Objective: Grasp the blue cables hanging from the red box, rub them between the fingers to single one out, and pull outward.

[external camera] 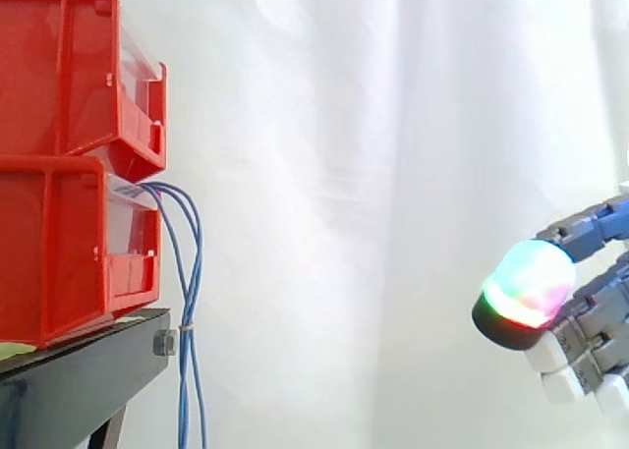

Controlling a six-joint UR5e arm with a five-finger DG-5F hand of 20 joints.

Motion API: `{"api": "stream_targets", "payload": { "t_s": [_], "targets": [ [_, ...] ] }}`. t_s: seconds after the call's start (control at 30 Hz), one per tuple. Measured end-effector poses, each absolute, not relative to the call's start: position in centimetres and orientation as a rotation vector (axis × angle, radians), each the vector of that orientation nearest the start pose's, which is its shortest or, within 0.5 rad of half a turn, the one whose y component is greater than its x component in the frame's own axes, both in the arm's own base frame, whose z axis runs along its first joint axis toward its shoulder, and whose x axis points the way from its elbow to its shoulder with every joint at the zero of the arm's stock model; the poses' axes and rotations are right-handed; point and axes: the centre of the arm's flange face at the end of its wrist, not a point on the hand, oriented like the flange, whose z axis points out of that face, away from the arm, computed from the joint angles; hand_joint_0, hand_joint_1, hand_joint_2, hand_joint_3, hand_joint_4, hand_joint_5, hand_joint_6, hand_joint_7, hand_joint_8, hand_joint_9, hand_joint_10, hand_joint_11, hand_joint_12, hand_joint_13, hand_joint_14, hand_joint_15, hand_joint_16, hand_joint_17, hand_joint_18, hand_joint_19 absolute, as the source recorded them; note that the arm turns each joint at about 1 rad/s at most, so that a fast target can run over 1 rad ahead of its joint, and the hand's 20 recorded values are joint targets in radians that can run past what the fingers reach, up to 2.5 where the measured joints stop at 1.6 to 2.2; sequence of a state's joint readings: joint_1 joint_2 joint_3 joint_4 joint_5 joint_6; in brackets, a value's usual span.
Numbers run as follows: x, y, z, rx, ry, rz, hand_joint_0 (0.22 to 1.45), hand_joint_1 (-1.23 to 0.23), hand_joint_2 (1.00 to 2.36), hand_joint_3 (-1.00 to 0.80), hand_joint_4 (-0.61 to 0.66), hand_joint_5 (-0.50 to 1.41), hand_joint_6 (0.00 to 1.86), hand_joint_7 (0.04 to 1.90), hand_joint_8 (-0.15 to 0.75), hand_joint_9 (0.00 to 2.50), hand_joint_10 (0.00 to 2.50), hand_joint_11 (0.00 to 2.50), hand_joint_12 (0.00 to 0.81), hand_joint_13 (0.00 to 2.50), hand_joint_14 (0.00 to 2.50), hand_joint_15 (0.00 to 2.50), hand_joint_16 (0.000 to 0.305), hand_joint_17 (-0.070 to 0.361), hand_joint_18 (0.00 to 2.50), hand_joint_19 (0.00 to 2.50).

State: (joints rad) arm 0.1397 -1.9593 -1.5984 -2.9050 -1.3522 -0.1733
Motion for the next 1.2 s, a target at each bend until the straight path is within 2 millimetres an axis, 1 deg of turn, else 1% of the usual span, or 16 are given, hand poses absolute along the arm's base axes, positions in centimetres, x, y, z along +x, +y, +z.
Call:
{"api": "stream_targets", "payload": {
  "t_s": [0.2, 0.37, 0.7, 1.0, 1.2],
  "targets": [
    [61.9, -7.2, 28.6, 1.187, 1.325, 0.919, 0.44, -0.55, 1.00, -0.50, 0.19, -0.23, 0.50, 0.66, 0.275, 0.50, 0.00, 0.03, 0.367, 0.45, 0.00, 0.13, 0.056, 0.127, 0.39, 0.37],
    [62.1, -7.4, 28.7, 1.185, 1.300, 0.901, 0.45, -0.55, 1.00, -0.50, 0.19, -0.23, 0.50, 0.66, 0.279, 0.52, 0.00, 0.05, 0.365, 0.46, 0.00, 0.14, 0.056, 0.126, 0.41, 0.38],
    [61.7, -7.8, 28.4, 1.179, 1.334, 0.825, 0.45, -0.56, 1.00, -0.50, 0.20, -0.23, 0.50, 0.66, 0.282, 0.54, 0.00, 0.07, 0.367, 0.48, 0.00, 0.15, 0.056, 0.126, 0.43, 0.40],
    [61.9, -8.0, 28.6, 1.158, 1.304, 0.760, 0.45, -0.56, 1.00, -0.50, 0.22, -0.22, 0.50, 0.67, 0.287, 0.56, 0.00, 0.08, 0.371, 0.50, 0.01, 0.17, 0.056, 0.125, 0.44, 0.42],
    [62.4, -7.9, 27.3, 1.167, 1.293, 0.739, 0.45, -0.56, 1.00, -0.50, 0.22, -0.22, 0.50, 0.67, 0.290, 0.56, 0.00, 0.09, 0.373, 0.50, 0.01, 0.16, 0.056, 0.125, 0.45, 0.42]
  ]
}}
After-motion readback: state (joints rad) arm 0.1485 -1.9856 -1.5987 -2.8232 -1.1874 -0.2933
